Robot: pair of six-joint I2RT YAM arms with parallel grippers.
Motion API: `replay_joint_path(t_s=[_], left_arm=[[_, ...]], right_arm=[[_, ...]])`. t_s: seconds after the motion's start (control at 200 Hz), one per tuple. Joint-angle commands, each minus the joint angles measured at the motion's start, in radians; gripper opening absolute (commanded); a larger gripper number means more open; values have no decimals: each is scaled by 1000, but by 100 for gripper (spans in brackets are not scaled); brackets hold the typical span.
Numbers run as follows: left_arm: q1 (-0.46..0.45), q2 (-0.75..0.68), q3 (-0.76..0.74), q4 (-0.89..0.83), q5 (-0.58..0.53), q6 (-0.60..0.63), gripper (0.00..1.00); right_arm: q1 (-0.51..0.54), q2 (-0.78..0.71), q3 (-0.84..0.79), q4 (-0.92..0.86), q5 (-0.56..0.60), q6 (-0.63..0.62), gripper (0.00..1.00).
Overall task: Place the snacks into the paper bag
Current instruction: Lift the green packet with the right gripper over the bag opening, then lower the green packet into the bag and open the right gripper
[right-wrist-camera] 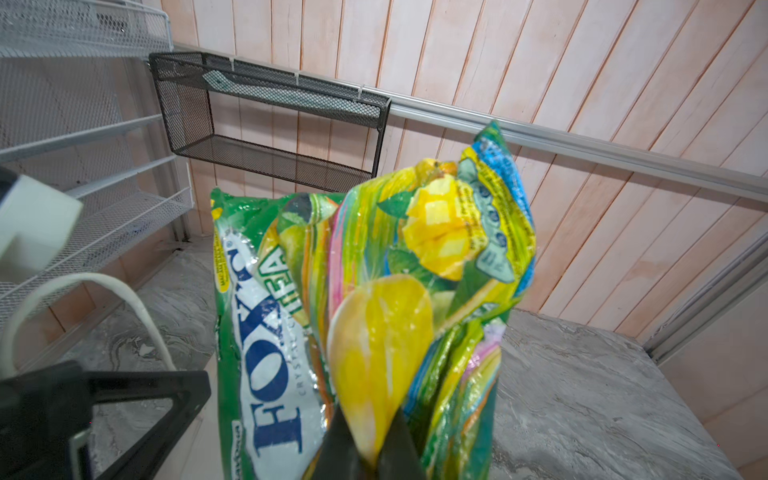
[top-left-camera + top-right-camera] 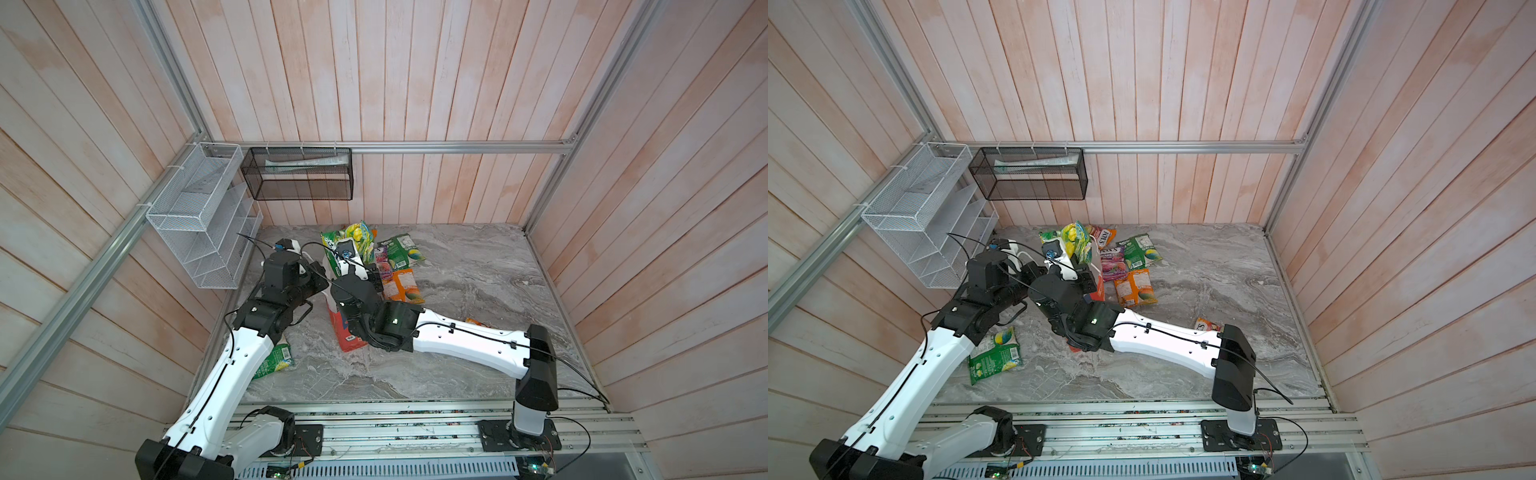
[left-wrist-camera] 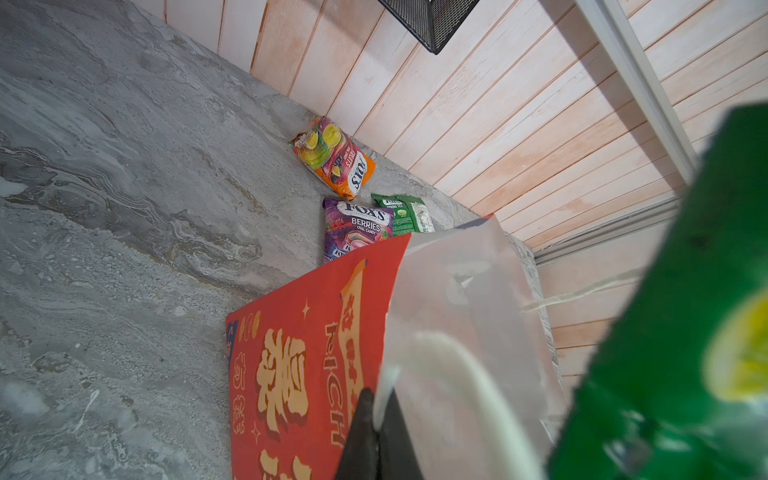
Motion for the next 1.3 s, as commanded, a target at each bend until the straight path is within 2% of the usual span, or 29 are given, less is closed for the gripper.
replay_joint_path(t_s=[0.0,0.21,0.605,0.665,0.79,1.09,1.185,1.295], left_arm=[[0,-19,-14,3,9,13,0],[0,-16,-16,6,11,13,0],[0,-14,-18,6,12,13,0],[1,-13,-18,7,11,13,0],[0,-13,-18,9,11,13,0],[-1,-11,-19,11,14,13,0],[0,-9,-19,11,14,13,0],[0,-8,-20,13,15,13,0]], right_arm=[[-20,19,70,-106,14,78,0],[-56,81,146,-254,-89,173,0],[-56,140,207,-361,-87,223,0],[-55,142,207,-363,-88,223,9],[-55,139,206,-364,-96,225,21],[-48,123,205,-367,-125,230,27],[-48,111,203,-373,-145,239,32],[-45,90,190,-386,-175,250,43]])
